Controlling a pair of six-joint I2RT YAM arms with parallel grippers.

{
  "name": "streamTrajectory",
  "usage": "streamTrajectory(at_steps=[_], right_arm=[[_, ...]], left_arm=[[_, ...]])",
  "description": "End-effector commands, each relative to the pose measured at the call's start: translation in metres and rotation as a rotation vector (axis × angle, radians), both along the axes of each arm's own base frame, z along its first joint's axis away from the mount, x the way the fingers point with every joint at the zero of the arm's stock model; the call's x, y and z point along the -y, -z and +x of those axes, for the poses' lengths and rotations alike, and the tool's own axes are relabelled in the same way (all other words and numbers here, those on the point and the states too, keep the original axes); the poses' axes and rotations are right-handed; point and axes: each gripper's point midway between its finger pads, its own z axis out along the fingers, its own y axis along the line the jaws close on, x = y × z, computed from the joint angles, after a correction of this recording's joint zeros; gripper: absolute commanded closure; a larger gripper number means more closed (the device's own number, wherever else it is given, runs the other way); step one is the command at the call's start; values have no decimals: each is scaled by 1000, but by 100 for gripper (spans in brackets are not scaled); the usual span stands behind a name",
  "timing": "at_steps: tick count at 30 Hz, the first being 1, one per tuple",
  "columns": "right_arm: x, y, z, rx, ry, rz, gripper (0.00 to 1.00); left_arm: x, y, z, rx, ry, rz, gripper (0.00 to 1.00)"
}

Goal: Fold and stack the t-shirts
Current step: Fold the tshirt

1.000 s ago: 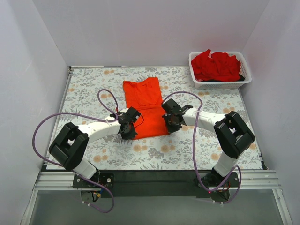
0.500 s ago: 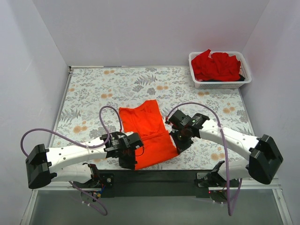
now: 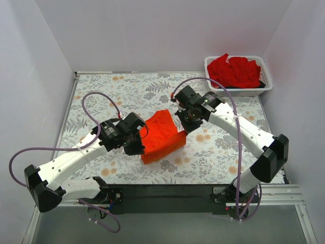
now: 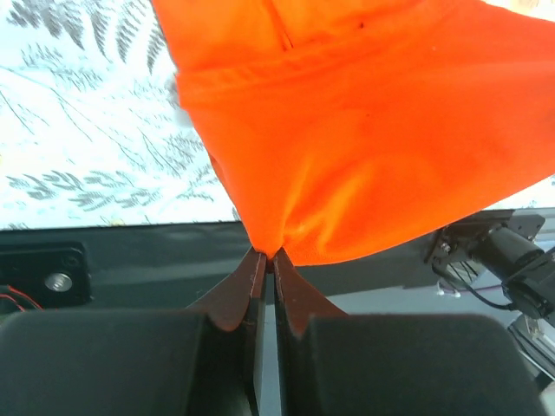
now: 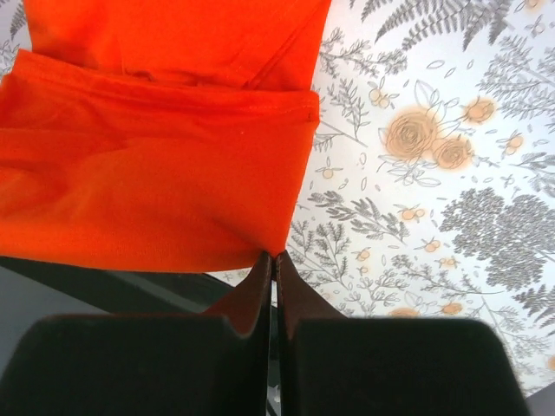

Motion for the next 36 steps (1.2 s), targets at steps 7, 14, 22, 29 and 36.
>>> streamTrajectory(at_steps=[7,14,22,29,36], right_arm=[[-23,-13,47,68,-59,-42,99],[-51,-25,92,133,-82,-13,99],[-77,4,143,113,-82,7,99],[-92,49,196,179,-57,76,99],[-93,90,212,211,-36,136,99]], left_arm=[[-19,1,40,79,-12,13,100],[-30,5,89,140,-55,-2,100],[-51,41,147,147,-129,9,100],[-70,87,184,155,-228,36,100],[-80,109,199,177,-270,73,100]])
